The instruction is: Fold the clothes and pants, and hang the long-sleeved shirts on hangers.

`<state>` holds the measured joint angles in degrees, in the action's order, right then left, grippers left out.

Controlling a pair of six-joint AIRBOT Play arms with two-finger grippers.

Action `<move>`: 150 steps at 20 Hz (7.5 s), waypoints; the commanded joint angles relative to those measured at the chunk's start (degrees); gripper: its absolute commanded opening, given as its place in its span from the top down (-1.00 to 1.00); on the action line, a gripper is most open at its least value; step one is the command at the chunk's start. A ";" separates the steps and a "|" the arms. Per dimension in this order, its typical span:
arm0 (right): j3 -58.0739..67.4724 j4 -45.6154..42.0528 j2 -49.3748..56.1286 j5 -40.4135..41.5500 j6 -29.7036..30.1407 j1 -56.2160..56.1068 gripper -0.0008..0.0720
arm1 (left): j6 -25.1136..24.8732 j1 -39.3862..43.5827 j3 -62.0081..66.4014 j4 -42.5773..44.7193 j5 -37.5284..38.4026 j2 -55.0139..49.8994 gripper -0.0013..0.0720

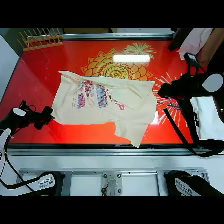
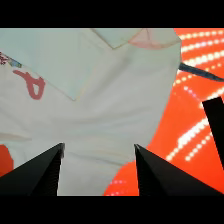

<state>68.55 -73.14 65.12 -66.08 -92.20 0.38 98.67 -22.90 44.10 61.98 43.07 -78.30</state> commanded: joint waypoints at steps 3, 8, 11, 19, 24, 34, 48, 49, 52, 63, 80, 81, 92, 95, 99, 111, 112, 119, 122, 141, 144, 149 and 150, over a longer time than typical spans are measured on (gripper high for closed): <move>-16.41 0.11 2.56 1.20 -2.73 7.91 -0.35 | -5.57 -0.17 0.11 0.02 1.25 2.80 0.95; -25.42 13.84 11.43 10.84 9.05 8.09 -0.35 | -7.41 -0.17 0.11 0.00 0.72 5.84 0.94; -25.38 22.16 15.87 16.96 12.98 6.14 -0.35 | -7.41 -0.17 0.11 -0.04 0.70 5.79 0.95; -24.61 32.20 17.70 23.82 21.35 3.17 0.93 | -7.39 -0.20 0.11 -0.04 0.26 5.79 0.95; -15.17 25.27 10.27 19.19 21.94 3.61 0.95 | -7.41 -0.24 8.00 -0.04 0.66 10.67 0.95; 20.02 15.21 -22.93 20.87 21.94 4.52 0.95 | -8.48 -0.24 40.52 0.28 -1.64 42.49 0.95; 19.85 5.18 -18.43 -0.15 4.94 4.42 0.95 | -4.17 3.45 29.57 4.04 6.43 37.77 0.95; 19.85 5.20 -13.94 -3.26 4.94 4.42 0.95 | -4.31 5.14 28.00 4.07 6.56 33.81 0.95; 19.85 5.16 -0.11 -7.72 4.98 4.42 0.95 | -4.33 9.31 24.92 4.46 5.84 21.27 0.95; 25.00 4.76 32.81 8.37 5.16 4.46 0.95 | -3.06 13.88 40.39 3.93 -0.13 -15.82 0.95; -5.35 -2.67 20.76 10.40 3.43 1.33 0.95 | -6.88 10.19 9.60 3.91 -6.27 -6.43 0.95; -5.79 -2.71 20.76 10.34 3.43 1.03 0.94 | -6.86 10.19 9.29 3.96 -6.21 -6.43 0.95; -5.99 -5.53 0.92 3.72 3.43 2.80 -0.37 | -6.75 1.77 6.73 4.57 5.88 11.72 -0.60; -5.99 -5.25 -6.27 3.67 3.43 2.73 -0.37 | -6.75 -3.98 -4.39 7.56 12.07 19.19 -0.60; -5.99 -2.69 -10.12 3.67 3.43 2.73 -0.37 | -5.40 -10.69 -18.36 8.50 11.72 27.82 -0.60; -5.99 -1.90 -9.97 3.67 3.45 2.73 -0.37 | -5.18 -2.64 -22.10 -1.18 1.27 17.97 -0.53; -5.99 -1.90 -9.97 3.67 3.45 2.73 -0.37 | -5.18 -1.16 -20.52 -1.75 1.07 15.74 -0.53; -9.94 -1.66 -10.21 -0.70 3.43 4.39 -0.37 | -2.27 6.38 -13.64 -1.51 -0.22 10.03 0.89; -19.50 -1.38 -11.56 -6.69 3.39 9.92 -0.37 | -2.45 6.71 -15.72 0.22 -0.17 14.14 0.94; -48.78 18.95 -6.54 8.31 2.34 0.15 -0.23 | -2.49 6.71 -22.25 3.02 0.20 25.79 0.94; -47.95 17.68 -7.23 7.65 3.87 0.26 0.77 | -2.86 6.45 -22.14 3.06 0.39 25.81 0.94; -41.72 7.74 -11.34 -2.08 3.67 0.37 0.95 | -5.46 0.92 -16.04 10.21 11.96 25.99 0.95; -40.39 5.70 -12.04 -4.87 3.67 0.37 0.95 | -5.53 0.33 -15.32 12.26 14.99 26.40 0.95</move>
<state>24.84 -61.30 55.00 -64.03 -88.64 0.84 94.76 -20.34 26.11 68.79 50.11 -52.34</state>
